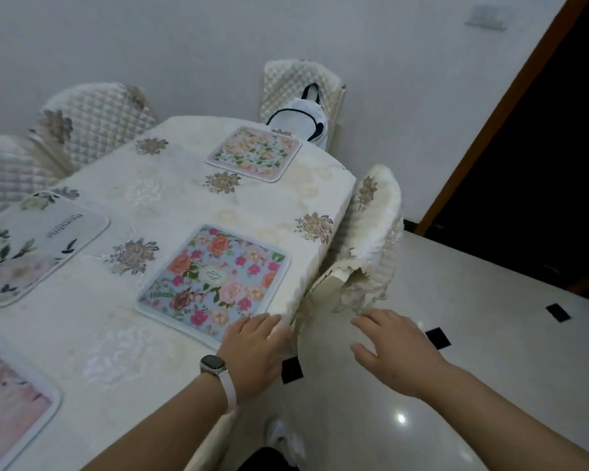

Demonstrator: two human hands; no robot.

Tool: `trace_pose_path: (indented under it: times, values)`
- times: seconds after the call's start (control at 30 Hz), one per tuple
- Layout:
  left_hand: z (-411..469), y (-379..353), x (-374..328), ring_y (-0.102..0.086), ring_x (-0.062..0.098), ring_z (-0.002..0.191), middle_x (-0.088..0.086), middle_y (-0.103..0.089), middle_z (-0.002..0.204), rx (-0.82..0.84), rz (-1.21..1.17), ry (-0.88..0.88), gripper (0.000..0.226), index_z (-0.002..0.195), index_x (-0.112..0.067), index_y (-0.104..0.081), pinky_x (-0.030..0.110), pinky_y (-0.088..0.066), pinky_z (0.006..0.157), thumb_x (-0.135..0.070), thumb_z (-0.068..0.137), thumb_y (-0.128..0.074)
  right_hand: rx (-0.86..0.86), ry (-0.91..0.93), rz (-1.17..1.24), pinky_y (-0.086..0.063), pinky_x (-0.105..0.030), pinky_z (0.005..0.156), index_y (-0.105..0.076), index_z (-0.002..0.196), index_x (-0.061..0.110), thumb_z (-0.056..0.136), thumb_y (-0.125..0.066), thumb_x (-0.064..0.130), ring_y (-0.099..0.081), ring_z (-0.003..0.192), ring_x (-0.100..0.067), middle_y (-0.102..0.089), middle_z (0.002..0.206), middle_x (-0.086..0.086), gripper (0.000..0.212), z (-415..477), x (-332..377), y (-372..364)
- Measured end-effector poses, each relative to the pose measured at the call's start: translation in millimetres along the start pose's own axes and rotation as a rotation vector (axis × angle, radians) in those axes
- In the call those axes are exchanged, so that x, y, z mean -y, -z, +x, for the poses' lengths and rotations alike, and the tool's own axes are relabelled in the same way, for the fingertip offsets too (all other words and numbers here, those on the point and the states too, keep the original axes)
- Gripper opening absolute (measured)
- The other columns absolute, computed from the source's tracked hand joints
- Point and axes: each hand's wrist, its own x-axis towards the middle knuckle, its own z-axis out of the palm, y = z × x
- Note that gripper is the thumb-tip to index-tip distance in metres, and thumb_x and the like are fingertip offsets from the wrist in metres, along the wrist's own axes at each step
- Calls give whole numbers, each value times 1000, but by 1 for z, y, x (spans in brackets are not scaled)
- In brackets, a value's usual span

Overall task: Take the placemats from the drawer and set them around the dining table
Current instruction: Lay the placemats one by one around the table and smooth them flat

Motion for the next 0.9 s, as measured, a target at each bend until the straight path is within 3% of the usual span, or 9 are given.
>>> trace_pose_path:
  times: [0.1, 0.23, 0.37, 0.63, 0.77, 0.9]
  values:
    - [19, 1, 39, -63, 27, 108, 4, -66, 121, 0, 19, 50, 46, 117, -25, -63, 43, -53, 88, -38, 74, -68, -19, 55, -35, -33, -32, 106, -45, 140, 30, 97, -38, 51, -41, 129, -15, -46, 141, 10, 49, 51, 13, 19]
    - [27, 6, 72, -60, 27, 112, 3, -64, 123, 15, 15, 139, 46, 119, -24, -61, 45, -51, 92, -41, 77, -57, 1, 143, -56, -35, -32, 104, -47, 138, 31, 96, -39, 51, -43, 126, -13, -47, 138, 11, 47, 98, 30, 32]
    - [24, 8, 96, -62, 27, 110, 4, -65, 121, -7, -18, 263, 48, 117, -23, -63, 44, -52, 89, -39, 72, -66, 57, 237, -98, -38, -33, 101, -45, 142, 28, 97, -40, 49, -45, 125, -15, -48, 139, 8, 49, 145, 38, 37]
    - [10, -5, 129, -60, 27, 112, 4, -64, 122, 109, 16, 524, 47, 118, -26, -61, 45, -49, 93, -43, 74, -63, 153, 430, -112, -41, -29, 101, -43, 144, 27, 99, -40, 50, -46, 124, -15, -46, 144, 7, 51, 247, 48, 20]
    - [4, -16, 120, -56, 26, 118, 1, -59, 130, 136, -135, 880, 49, 131, -27, -55, 42, -48, 93, -45, 86, -50, 284, 464, -45, -46, -32, 97, -44, 143, 25, 98, -43, 49, -50, 118, -16, -47, 140, 3, 51, 297, 47, 6]
    - [7, -26, 108, -54, 20, 111, -4, -55, 130, 183, -349, 1234, 48, 132, -28, -51, 33, -49, 89, -47, 89, -47, 394, 397, 92, -48, -37, 97, -46, 139, 16, 97, -49, 42, -51, 117, -23, -47, 137, -5, 49, 349, 40, -3]
